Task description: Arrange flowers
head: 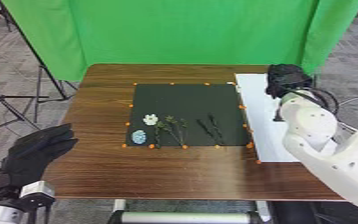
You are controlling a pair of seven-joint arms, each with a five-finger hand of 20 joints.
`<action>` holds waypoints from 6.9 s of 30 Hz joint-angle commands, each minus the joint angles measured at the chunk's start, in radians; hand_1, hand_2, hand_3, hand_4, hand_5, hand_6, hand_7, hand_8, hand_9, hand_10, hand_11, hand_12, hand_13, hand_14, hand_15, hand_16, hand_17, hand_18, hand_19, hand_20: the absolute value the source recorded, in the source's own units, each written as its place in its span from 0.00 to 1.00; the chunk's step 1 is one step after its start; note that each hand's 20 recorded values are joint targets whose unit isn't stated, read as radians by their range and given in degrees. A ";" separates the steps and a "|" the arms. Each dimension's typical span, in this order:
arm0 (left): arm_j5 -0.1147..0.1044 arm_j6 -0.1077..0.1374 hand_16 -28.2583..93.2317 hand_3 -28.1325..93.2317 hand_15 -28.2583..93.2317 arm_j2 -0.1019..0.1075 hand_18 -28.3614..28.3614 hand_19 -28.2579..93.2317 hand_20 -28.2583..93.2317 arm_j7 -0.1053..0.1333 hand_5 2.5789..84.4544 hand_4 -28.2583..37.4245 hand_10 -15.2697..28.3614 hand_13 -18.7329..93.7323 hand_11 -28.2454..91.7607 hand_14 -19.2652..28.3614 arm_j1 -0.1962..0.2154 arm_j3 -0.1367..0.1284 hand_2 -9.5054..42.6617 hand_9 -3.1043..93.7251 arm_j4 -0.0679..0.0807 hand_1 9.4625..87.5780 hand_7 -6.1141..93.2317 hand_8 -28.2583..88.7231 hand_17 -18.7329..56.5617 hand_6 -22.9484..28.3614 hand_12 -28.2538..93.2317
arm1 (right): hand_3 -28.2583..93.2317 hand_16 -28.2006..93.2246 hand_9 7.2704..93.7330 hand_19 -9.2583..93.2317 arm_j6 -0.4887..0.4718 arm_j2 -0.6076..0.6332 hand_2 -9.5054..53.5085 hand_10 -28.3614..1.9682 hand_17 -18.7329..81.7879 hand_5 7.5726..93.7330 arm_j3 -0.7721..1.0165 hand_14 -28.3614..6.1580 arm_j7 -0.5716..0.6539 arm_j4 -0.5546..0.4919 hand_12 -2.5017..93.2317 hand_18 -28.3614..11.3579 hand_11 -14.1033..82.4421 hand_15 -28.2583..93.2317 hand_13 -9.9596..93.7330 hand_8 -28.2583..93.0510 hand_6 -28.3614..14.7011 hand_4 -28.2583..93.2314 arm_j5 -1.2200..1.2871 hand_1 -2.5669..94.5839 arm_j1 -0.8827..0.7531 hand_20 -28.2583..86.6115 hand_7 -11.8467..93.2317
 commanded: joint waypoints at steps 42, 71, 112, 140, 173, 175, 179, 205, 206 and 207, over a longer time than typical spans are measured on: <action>0.039 -0.058 0.12 0.90 0.73 0.000 0.93 0.72 0.34 -0.084 0.56 0.21 0.89 0.40 0.47 1.00 -0.252 0.110 0.28 0.43 0.059 0.24 0.19 0.18 0.12 0.74 0.32 | 0.86 0.42 0.95 1.00 0.014 -0.620 0.00 0.70 0.78 0.79 -0.311 0.73 -0.114 0.288 0.42 0.35 0.29 0.83 0.89 0.26 0.65 0.00 -0.201 0.63 0.091 0.57 0.43; 0.042 -0.066 0.15 0.90 0.66 -0.014 0.93 0.70 0.37 -0.090 0.56 0.22 0.93 0.39 0.39 1.00 -0.301 0.149 0.29 0.42 0.073 0.24 0.15 0.19 0.12 0.77 0.34 | 0.84 0.41 0.87 1.00 -0.084 -0.663 0.00 0.65 0.74 0.71 -0.279 0.69 -0.088 0.302 0.37 0.34 0.33 0.83 0.85 0.23 0.62 0.00 -0.232 0.55 0.054 0.54 0.44; 0.038 -0.055 0.15 0.89 0.70 -0.019 0.93 0.69 0.40 -0.085 0.55 0.23 0.87 0.40 0.42 1.00 -0.255 0.131 0.29 0.42 0.059 0.24 0.17 0.18 0.13 0.74 0.34 | 0.90 0.40 0.68 1.00 -0.035 -0.622 0.02 0.36 0.72 0.67 -0.325 0.54 -0.026 0.289 0.22 0.29 0.49 0.87 0.79 0.13 0.54 0.03 -0.226 0.41 0.134 0.55 0.35; -0.003 0.012 0.12 0.90 0.74 -0.002 0.93 0.71 0.38 0.033 0.56 0.21 0.86 0.41 0.50 1.00 -0.046 0.058 0.27 0.44 0.000 0.24 0.23 0.16 0.13 0.72 0.32 | 0.91 0.38 0.56 1.00 -0.160 -0.113 0.04 0.28 0.70 0.55 -0.087 0.51 -0.164 0.033 0.19 0.31 0.32 0.87 0.75 0.15 0.49 0.03 0.028 0.40 0.135 0.50 0.27; 0.011 -0.005 0.12 0.91 0.75 -0.020 0.93 0.72 0.36 -0.012 0.56 0.21 0.86 0.41 0.51 1.00 -0.085 0.075 0.27 0.44 0.006 0.24 0.24 0.16 0.13 0.72 0.31 | 0.92 0.38 0.52 1.00 -0.248 -0.032 0.00 0.30 0.67 0.51 0.128 0.53 -0.006 0.186 0.20 0.30 0.29 0.88 0.74 0.15 0.50 0.01 0.024 0.38 -0.072 0.50 0.27; 0.011 -0.004 0.12 0.91 0.75 -0.018 0.93 0.72 0.36 -0.011 0.56 0.21 0.86 0.41 0.51 1.00 -0.093 0.082 0.27 0.44 0.008 0.24 0.24 0.16 0.13 0.72 0.31 | 0.92 0.38 0.52 1.00 -0.246 -0.038 0.00 0.30 0.68 0.51 0.118 0.53 0.005 0.195 0.20 0.30 0.29 0.88 0.74 0.15 0.50 0.01 0.025 0.38 -0.066 0.50 0.27; 0.014 -0.010 0.12 0.91 0.75 -0.016 0.93 0.72 0.35 -0.019 0.56 0.21 0.86 0.41 0.51 1.00 -0.126 0.107 0.27 0.44 0.018 0.24 0.24 0.16 0.13 0.72 0.31 | 0.92 0.38 0.52 1.00 -0.240 -0.047 0.00 0.30 0.68 0.52 0.100 0.53 0.018 0.216 0.20 0.30 0.29 0.88 0.74 0.15 0.50 0.01 0.022 0.39 -0.055 0.50 0.27; 0.000 0.003 0.11 0.91 0.75 0.007 0.93 0.72 0.35 0.014 0.56 0.21 0.86 0.41 0.51 1.00 -0.086 0.090 0.27 0.44 0.014 0.24 0.24 0.16 0.13 0.72 0.31 | 0.84 0.41 0.95 1.00 0.018 -0.025 0.00 0.71 0.76 0.82 -0.044 0.73 0.024 0.260 0.43 0.34 0.31 0.83 0.88 0.26 0.65 0.00 -0.131 0.61 0.017 0.54 0.40; -0.001 0.004 0.11 0.91 0.75 0.006 0.93 0.72 0.34 0.016 0.56 0.21 0.86 0.41 0.51 1.00 -0.079 0.085 0.27 0.44 0.012 0.24 0.24 0.16 0.13 0.72 0.31 | 0.84 0.41 0.96 1.00 0.042 -0.026 0.00 0.71 0.76 0.83 -0.059 0.73 0.024 0.252 0.43 0.34 0.31 0.83 0.88 0.26 0.65 0.00 -0.128 0.61 0.035 0.54 0.39; -0.002 0.006 0.11 0.91 0.75 0.008 0.93 0.72 0.34 0.022 0.56 0.21 0.86 0.41 0.51 1.00 -0.072 0.083 0.27 0.44 0.011 0.24 0.24 0.16 0.13 0.72 0.31 | 0.84 0.41 0.96 1.00 0.062 -0.029 0.00 0.71 0.76 0.83 -0.069 0.73 0.022 0.246 0.43 0.34 0.31 0.83 0.88 0.26 0.65 0.00 -0.128 0.61 0.049 0.54 0.39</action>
